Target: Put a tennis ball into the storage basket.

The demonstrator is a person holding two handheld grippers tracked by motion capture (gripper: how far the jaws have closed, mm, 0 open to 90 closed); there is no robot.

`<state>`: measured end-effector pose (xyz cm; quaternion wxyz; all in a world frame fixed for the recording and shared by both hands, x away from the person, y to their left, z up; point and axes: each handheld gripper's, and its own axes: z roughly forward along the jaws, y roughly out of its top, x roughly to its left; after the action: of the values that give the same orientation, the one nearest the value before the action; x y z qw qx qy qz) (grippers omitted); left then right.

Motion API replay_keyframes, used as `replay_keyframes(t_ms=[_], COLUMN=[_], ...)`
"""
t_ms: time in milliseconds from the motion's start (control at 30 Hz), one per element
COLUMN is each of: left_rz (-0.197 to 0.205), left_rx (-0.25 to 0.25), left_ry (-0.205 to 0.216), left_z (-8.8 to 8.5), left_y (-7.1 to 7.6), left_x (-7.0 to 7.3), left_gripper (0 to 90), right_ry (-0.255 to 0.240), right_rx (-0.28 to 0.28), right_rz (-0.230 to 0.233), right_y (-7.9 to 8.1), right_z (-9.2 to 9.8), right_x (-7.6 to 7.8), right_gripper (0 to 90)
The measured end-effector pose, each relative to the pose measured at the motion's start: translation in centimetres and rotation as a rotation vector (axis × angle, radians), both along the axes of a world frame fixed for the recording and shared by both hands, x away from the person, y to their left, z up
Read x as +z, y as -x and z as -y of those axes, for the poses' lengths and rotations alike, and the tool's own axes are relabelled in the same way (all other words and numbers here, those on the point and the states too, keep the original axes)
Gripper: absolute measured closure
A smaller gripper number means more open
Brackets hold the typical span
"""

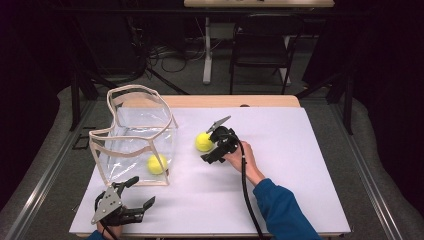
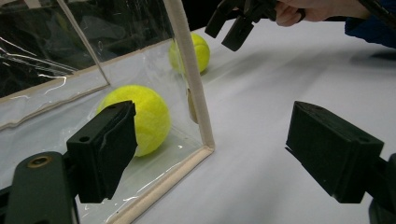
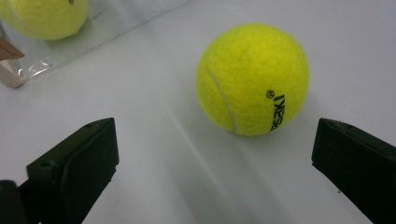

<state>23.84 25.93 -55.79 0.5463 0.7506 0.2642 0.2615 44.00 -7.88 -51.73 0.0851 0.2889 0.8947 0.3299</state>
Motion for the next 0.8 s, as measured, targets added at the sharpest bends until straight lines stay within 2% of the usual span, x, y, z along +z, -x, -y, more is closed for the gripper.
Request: replay_keyframes(t_ms=[300,433,700,800], left_rz=[-0.001,0.0,0.0,-0.001], left_rx=[-0.005,-0.008,-0.009,-0.007], left_ry=[-0.004,-0.008,-0.001,-0.005], left_z=[0.0,0.1,0.1,0.1], left_y=[0.0,-0.1,-0.1,-0.1], left_x=[0.0,0.0,0.0,0.0], left_gripper=[15.9,15.8,15.9,15.8], right_ry=[0.02,-0.003,-0.002,-0.01], right_rx=[0.007,0.003,-0.021,-0.019], right_rz=[-0.004,-0.025,-0.002,-0.013], right_y=[-0.6,-1.1,-2.0,-2.4], right_z=[-0.5,-0.6,-0.8,-1.0], right_x=[-0.5,-0.7,-0.4,-0.4], right_gripper=[0.0,0.0,0.0,0.0])
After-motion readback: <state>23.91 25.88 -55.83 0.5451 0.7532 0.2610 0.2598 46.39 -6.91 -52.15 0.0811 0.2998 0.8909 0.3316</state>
